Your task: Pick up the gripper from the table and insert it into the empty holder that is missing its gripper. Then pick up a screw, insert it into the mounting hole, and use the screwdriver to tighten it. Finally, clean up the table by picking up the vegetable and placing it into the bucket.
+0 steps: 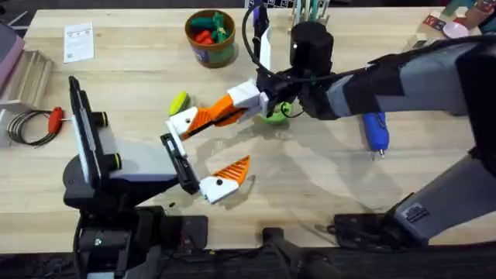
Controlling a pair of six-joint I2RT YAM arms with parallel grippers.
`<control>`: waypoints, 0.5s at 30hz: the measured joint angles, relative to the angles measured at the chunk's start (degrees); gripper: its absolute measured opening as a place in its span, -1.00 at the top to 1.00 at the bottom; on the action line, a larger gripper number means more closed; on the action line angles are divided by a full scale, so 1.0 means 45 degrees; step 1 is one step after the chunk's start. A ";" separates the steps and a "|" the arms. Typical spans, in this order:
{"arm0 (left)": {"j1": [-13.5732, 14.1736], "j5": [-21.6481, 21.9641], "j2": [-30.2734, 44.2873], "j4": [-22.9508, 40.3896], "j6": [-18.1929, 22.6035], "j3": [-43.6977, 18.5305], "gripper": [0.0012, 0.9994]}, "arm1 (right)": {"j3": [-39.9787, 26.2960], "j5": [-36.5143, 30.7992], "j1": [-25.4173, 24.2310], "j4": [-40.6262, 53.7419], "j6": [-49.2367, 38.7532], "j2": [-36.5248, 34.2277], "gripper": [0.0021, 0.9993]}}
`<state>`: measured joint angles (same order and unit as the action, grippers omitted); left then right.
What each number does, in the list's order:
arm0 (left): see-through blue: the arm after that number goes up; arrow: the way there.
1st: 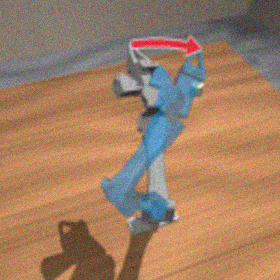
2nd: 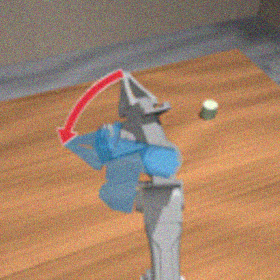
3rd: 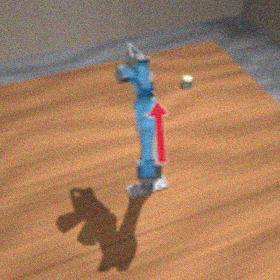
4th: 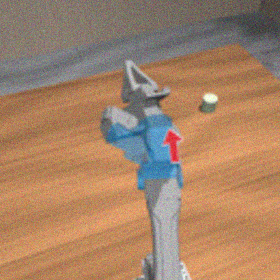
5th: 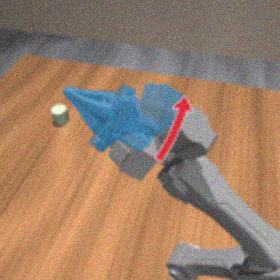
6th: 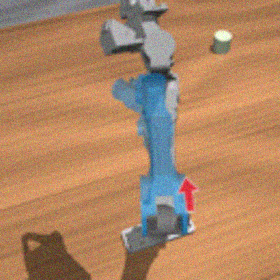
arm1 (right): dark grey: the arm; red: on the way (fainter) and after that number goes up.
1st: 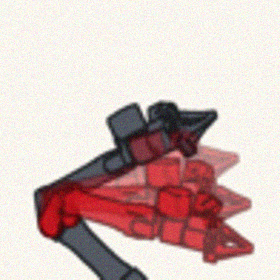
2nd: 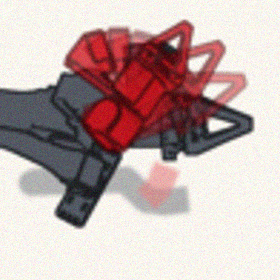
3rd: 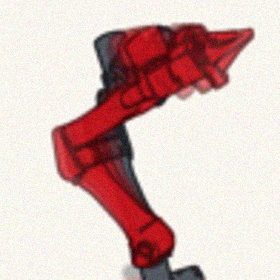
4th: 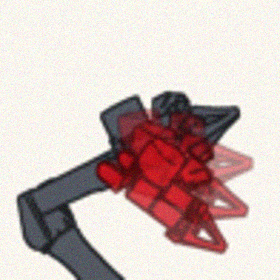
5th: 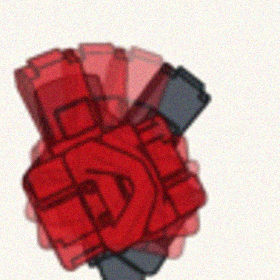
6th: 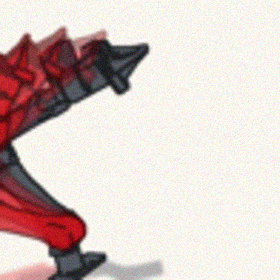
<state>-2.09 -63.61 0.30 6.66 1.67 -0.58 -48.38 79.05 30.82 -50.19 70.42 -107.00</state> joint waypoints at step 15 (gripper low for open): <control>-0.0036 0.0155 0.0002 -0.0010 -0.0083 0.0000 -0.97 | 0.0000 -0.0288 0.0134 -0.0049 0.0074 0.0000 0.99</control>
<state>-2.25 -62.92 0.30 6.61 1.30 -0.58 -48.38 77.75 31.43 -50.41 70.75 -107.00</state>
